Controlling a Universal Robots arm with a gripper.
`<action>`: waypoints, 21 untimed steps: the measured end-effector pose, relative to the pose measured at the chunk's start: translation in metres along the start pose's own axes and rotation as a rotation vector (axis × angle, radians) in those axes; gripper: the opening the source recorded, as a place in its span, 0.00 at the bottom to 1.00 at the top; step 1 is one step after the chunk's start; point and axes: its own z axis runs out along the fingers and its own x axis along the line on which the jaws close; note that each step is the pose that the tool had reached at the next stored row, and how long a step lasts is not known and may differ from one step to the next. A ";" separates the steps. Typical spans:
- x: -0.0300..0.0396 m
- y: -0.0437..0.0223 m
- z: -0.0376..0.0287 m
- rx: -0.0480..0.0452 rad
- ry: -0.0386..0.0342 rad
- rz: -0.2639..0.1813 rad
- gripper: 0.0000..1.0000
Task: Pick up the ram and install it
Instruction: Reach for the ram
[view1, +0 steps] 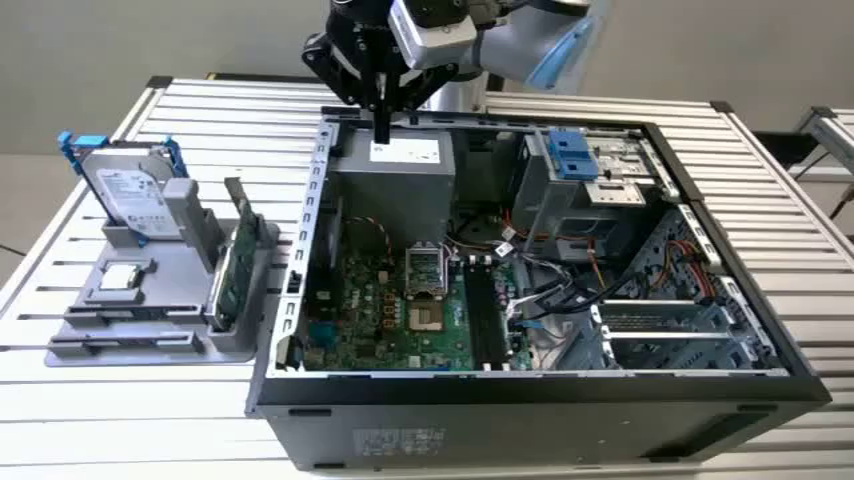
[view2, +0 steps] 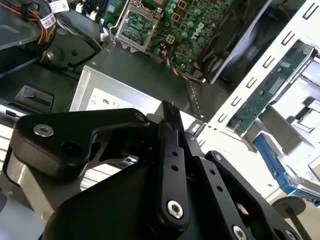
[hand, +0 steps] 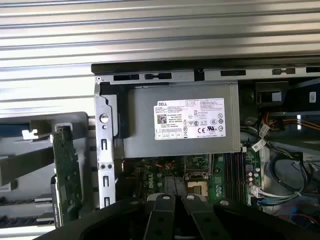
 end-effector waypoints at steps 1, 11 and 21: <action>0.0000 0.0000 0.0000 -0.0001 0.0000 0.000 0.00; 0.0000 0.0001 0.0000 0.0000 0.0000 0.000 0.00; 0.0145 -0.0009 -0.0002 -0.0005 0.0000 0.000 0.00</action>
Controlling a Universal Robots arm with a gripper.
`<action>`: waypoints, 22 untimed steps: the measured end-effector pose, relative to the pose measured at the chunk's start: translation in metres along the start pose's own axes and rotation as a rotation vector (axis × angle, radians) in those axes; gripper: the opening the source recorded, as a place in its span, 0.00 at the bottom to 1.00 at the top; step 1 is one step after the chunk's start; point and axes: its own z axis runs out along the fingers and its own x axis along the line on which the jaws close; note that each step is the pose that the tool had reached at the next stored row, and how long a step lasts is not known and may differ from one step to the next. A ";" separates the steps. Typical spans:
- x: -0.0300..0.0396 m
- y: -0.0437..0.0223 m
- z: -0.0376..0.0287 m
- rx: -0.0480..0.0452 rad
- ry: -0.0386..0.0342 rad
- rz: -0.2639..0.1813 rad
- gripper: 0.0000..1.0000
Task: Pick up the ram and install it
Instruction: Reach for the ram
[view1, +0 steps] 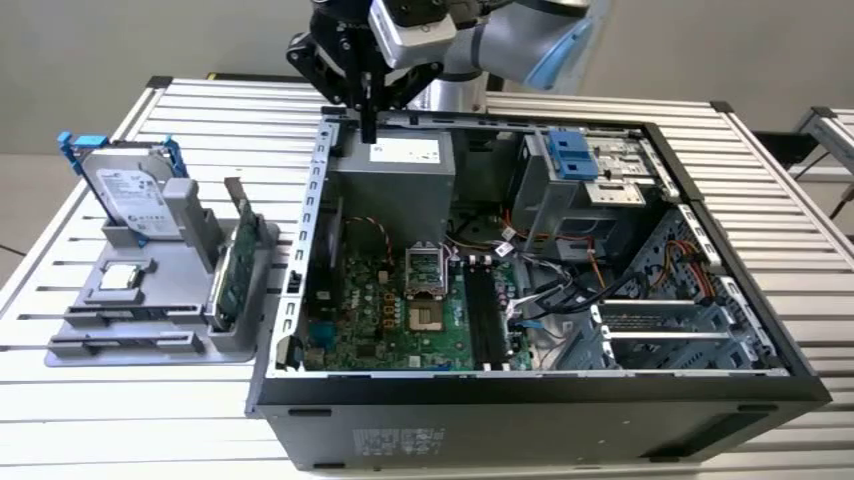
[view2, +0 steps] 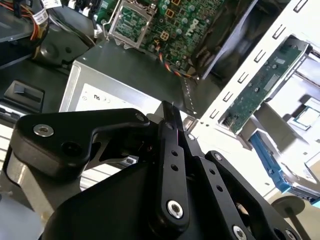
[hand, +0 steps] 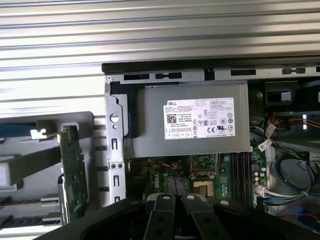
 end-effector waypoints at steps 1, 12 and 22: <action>0.0025 -0.0002 -0.0001 -0.0002 0.0000 0.000 0.00; 0.0225 -0.0016 -0.0003 -0.0007 0.0000 0.000 0.00; 0.0362 -0.0026 -0.0006 -0.0006 0.0000 0.000 0.00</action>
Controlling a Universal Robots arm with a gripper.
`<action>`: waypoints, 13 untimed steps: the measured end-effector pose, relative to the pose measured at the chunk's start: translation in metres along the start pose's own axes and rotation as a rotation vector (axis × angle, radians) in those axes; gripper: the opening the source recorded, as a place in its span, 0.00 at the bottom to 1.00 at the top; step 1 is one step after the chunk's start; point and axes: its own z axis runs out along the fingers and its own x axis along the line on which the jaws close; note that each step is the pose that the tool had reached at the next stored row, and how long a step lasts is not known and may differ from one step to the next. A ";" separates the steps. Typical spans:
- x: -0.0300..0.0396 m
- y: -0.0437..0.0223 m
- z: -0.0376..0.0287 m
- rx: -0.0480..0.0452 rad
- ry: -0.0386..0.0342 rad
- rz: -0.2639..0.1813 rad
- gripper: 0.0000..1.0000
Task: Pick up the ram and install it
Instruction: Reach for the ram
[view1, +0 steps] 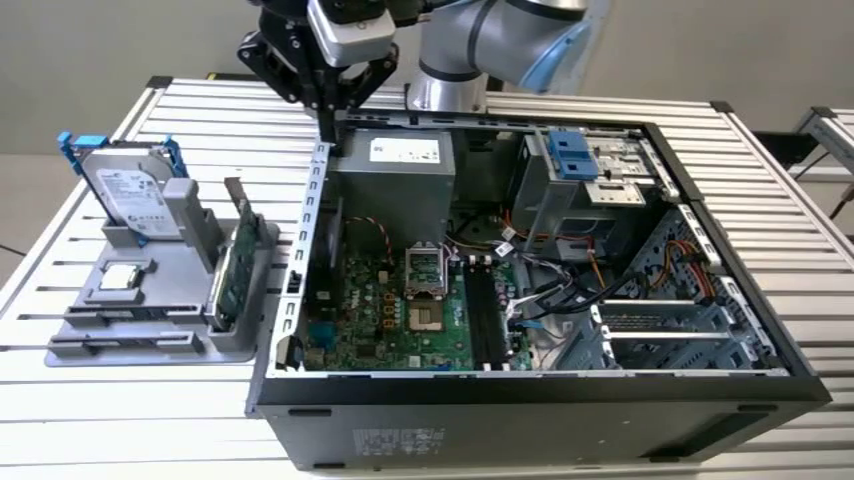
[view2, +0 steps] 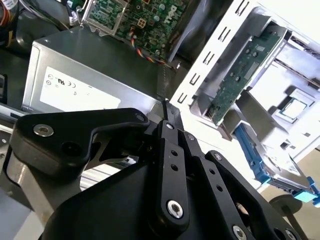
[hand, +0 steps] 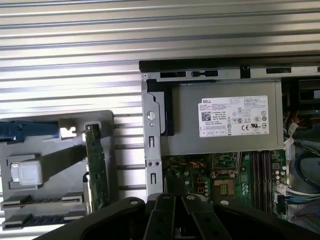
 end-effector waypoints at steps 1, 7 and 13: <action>0.0013 -0.0001 0.0000 0.0000 0.0001 0.000 0.00; 0.0099 -0.0007 -0.0002 0.0000 0.0001 0.000 0.00; 0.0186 -0.0013 -0.0003 0.0000 0.0000 0.000 0.00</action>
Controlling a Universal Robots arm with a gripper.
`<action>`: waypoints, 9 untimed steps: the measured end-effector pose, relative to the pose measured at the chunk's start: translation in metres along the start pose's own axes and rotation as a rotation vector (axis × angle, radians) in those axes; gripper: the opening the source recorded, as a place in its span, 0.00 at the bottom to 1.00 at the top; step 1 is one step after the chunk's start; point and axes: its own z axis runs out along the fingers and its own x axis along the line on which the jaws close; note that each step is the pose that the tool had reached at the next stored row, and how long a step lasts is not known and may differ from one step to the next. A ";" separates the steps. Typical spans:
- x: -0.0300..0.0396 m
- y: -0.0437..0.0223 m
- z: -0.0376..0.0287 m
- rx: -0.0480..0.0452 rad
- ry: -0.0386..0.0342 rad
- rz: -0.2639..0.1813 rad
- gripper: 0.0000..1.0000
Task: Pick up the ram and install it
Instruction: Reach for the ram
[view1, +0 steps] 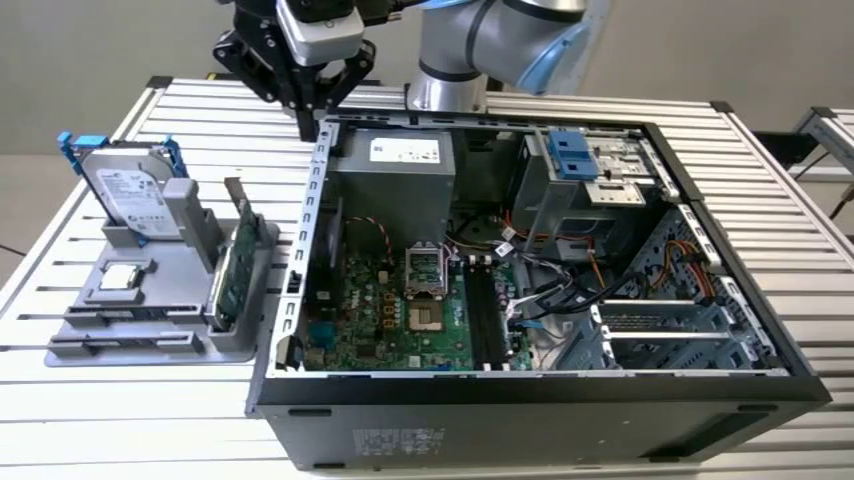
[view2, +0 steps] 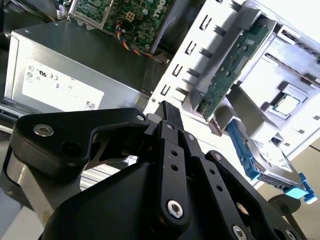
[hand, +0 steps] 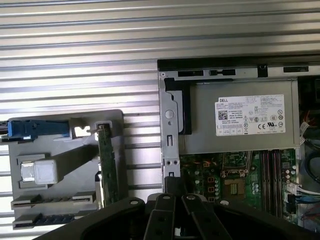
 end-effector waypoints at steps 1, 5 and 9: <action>0.0015 -0.0001 0.0000 0.0000 0.0000 0.000 0.00; 0.0074 -0.0005 -0.0001 0.0000 0.0000 0.000 0.00; 0.0126 -0.0009 -0.0002 0.0000 0.0000 0.000 0.00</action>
